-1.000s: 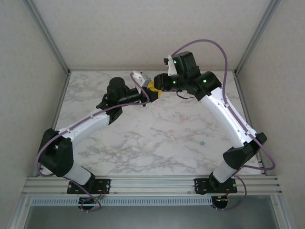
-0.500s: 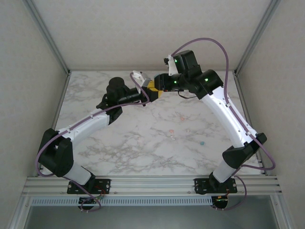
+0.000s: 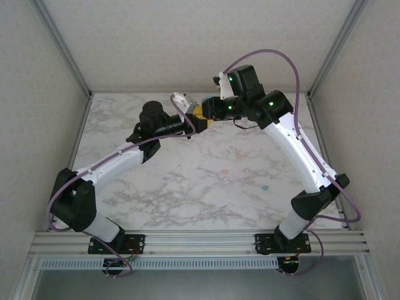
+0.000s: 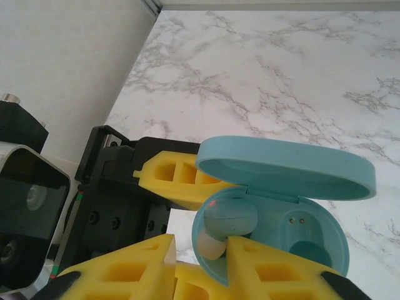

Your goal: Insert wireless bluetooth earbuds into charging case

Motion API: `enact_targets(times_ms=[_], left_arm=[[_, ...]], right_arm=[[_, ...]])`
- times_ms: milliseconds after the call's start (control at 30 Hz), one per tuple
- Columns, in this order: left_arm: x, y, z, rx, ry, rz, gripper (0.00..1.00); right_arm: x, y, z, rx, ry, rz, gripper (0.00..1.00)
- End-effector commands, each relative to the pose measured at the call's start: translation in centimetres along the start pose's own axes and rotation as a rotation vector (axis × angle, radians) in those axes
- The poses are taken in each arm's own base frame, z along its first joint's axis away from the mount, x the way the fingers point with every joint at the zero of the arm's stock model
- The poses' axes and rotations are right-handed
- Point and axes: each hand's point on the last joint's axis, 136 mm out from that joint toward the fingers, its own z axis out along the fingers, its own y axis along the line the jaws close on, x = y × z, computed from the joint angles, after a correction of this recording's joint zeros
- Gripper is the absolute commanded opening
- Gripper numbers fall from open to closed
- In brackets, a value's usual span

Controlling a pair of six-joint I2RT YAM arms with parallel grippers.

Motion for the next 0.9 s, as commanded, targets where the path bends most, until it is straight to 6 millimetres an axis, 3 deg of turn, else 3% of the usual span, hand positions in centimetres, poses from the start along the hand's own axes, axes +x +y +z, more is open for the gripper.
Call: enact_targets(times_ms=[0,533,867], left_arm=[[-3.7,-0.7,-0.4,0.019,-0.089,0.063,0.19],[-3.5,-0.4,-0.5,0.006,-0.102,0.065,0.19],[-2.5,-0.2,-0.3,-0.009,-0.095,0.083,0.19]], right_arm=[[1.2,0.4,0.2,-0.014,0.057,-0.007,0.27],[-0.5,-0.3,-1.5,0.061,-0.008,0.032,0.41],[-1.9,-0.2,-1.4,0.095,0.001,0.114,0.41]])
